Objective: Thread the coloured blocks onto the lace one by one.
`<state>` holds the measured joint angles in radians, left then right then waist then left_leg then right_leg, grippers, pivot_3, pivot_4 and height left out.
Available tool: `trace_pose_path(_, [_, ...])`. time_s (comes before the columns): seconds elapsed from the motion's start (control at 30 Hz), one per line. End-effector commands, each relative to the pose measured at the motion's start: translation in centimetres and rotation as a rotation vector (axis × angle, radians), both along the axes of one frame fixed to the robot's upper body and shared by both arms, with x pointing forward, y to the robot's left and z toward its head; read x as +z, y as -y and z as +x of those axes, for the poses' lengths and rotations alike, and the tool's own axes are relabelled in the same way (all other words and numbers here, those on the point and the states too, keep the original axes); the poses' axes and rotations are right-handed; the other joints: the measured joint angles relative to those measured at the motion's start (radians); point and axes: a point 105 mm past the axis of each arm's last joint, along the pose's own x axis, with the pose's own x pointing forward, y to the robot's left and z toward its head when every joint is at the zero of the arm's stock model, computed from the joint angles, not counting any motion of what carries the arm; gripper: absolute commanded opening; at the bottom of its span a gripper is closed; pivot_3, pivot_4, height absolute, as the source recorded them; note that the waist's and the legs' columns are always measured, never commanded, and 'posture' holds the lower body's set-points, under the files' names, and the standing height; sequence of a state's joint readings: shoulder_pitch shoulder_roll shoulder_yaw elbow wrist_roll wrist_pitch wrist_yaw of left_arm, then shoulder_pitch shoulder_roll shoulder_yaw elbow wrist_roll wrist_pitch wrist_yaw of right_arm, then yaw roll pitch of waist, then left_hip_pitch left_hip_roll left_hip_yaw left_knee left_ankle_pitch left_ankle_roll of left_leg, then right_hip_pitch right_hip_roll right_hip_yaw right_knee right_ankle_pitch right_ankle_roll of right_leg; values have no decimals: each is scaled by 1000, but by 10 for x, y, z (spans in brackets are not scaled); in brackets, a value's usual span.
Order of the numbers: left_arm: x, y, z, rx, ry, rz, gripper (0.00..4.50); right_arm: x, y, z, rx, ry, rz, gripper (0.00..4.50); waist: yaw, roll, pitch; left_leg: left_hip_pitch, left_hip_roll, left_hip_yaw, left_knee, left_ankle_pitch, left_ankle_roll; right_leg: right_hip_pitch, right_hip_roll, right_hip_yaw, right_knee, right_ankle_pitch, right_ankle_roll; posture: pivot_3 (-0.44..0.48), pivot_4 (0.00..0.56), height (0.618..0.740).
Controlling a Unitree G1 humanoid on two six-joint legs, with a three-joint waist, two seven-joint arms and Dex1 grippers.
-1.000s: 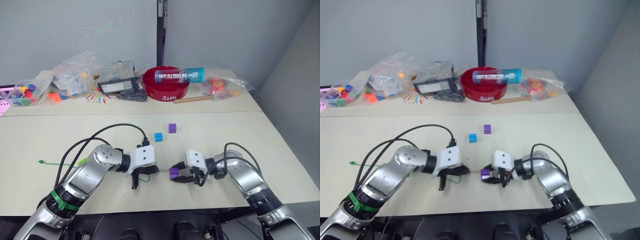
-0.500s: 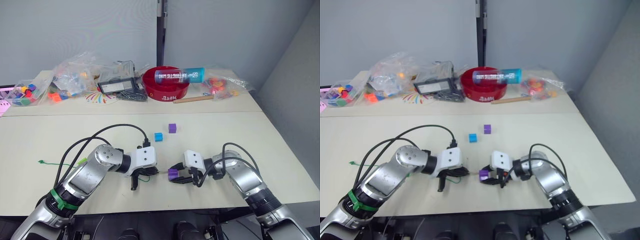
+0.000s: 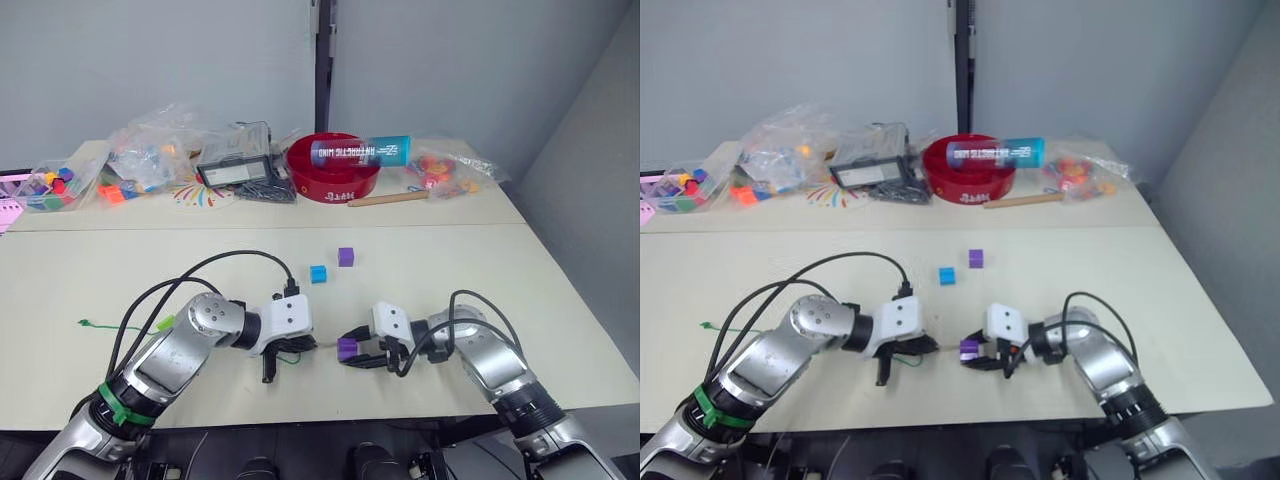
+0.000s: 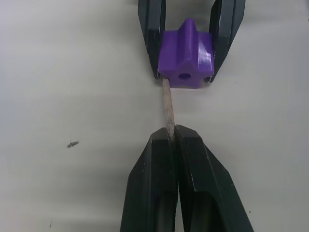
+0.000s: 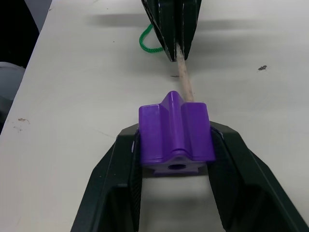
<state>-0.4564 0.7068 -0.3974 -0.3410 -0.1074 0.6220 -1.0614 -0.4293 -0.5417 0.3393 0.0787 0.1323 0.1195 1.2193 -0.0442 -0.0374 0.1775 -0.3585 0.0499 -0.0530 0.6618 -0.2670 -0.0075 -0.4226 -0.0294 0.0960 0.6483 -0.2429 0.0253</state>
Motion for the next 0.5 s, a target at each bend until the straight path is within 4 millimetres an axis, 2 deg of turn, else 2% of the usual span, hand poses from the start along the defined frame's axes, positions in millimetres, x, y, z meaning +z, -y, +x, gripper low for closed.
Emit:
trace_pose_path(0.03, [8, 1, -3, -10, 26, -16, 0, -7, 9, 1, -26, -17, -25, 1374, 0, 0, 0, 0, 0, 0, 0, 0, 0, 0, 0, 0, 0, 0, 0, 0, 150, 731])
trace_pose_path(0.5, [10, -5, -7, 5, 14, -25, 0, -7, 10, 3, -37, -9, -51, 1374, 1, 0, 0, 0, 0, 0, 0, 0, 0, 1, 0, 0, 0, 0, 0, 0, 150, 731])
